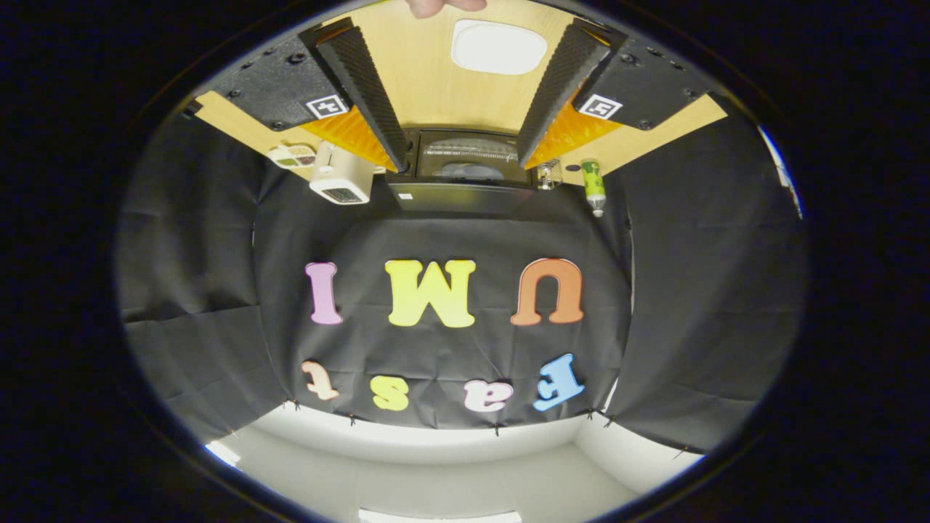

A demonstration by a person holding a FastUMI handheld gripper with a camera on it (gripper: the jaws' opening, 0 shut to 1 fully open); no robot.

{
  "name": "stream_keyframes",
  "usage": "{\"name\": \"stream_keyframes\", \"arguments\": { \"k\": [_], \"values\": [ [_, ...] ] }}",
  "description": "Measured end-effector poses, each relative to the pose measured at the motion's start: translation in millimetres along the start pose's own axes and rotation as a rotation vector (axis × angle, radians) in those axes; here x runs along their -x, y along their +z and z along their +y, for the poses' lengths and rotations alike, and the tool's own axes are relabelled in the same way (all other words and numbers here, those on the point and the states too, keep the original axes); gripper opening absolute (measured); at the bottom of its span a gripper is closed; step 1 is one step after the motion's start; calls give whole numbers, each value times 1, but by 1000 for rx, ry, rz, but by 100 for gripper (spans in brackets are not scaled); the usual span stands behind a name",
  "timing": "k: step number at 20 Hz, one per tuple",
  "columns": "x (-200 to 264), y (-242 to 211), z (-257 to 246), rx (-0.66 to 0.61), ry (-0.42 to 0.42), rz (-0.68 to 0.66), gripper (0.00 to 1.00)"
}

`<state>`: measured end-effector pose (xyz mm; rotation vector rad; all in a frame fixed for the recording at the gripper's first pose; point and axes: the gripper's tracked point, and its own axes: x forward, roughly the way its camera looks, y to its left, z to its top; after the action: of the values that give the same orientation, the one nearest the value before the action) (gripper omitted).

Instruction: Open the toaster oven, put the food inside, and close the toaster oven door.

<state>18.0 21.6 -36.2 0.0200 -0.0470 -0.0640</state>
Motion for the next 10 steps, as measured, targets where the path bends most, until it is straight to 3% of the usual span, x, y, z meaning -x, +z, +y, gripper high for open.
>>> {"name": "stream_keyframes", "arguments": {
  "k": [10],
  "values": [
    [7,-10,27,-8,55,27,100]
  ]
}}
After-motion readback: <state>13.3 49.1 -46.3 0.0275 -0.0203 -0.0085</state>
